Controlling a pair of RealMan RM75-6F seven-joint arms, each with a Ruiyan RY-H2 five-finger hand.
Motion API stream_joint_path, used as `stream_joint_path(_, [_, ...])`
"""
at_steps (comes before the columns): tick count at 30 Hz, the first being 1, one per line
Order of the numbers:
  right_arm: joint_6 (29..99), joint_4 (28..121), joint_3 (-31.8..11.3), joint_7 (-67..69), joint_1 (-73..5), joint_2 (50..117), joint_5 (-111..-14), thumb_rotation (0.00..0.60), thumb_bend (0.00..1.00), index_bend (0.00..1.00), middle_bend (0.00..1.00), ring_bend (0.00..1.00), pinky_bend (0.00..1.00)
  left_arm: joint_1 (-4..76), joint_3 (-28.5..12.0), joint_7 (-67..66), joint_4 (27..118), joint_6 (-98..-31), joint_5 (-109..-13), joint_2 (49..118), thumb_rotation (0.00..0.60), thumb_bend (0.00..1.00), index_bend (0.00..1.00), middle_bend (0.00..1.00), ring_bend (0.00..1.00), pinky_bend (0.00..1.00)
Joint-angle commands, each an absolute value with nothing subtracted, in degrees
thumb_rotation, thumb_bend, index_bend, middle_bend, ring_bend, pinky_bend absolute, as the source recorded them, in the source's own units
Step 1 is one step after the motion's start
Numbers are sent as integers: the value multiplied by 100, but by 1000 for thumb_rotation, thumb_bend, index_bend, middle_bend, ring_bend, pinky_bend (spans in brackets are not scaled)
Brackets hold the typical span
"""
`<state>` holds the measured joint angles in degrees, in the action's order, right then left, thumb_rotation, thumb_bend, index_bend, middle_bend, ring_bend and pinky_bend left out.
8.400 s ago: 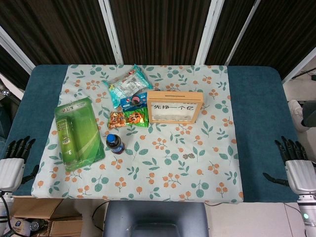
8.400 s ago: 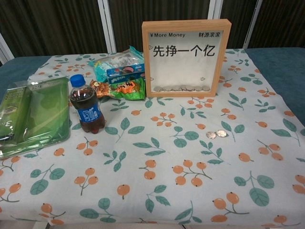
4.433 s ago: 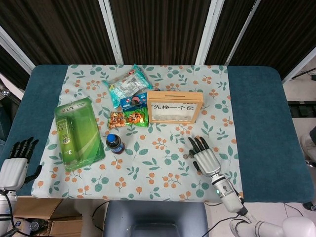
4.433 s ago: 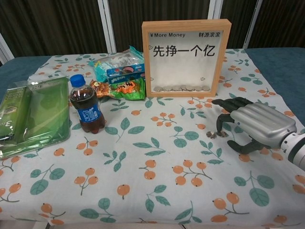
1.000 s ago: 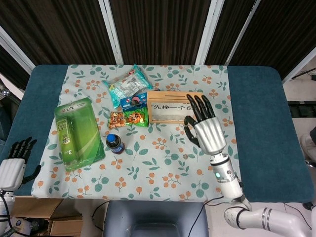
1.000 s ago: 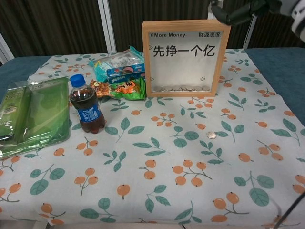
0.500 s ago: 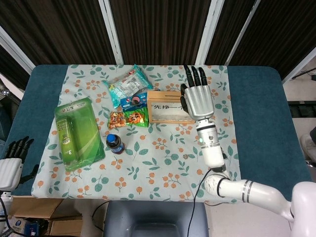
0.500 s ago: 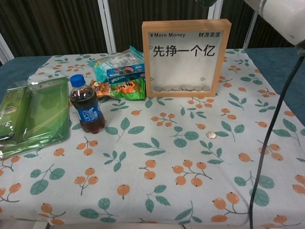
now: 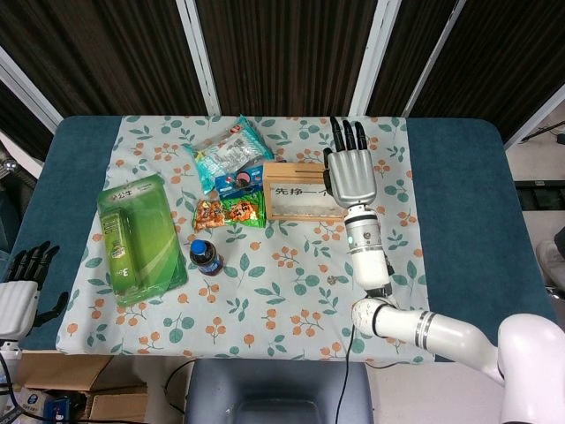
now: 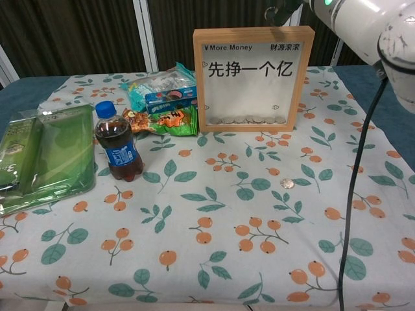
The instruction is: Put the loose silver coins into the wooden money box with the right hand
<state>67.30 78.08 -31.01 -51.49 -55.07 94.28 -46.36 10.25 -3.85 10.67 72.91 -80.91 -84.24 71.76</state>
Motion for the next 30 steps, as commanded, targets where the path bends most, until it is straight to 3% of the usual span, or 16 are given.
stream_joint_path(1, [6752,7762,-3066,-5144,-5586,9429,-4544,600,595,781,136,0,0,1019,-373,1084,7277,-8088,-8432,7173,600,378,0,0,0,0])
stream_joint_path(30, [6702,7204,-2761,-5066,-6125,9663,-4066,600,596,780,136,0,0,983,-411,1236,7113,-8004,-8295,7147,600,377,0,0,0,0])
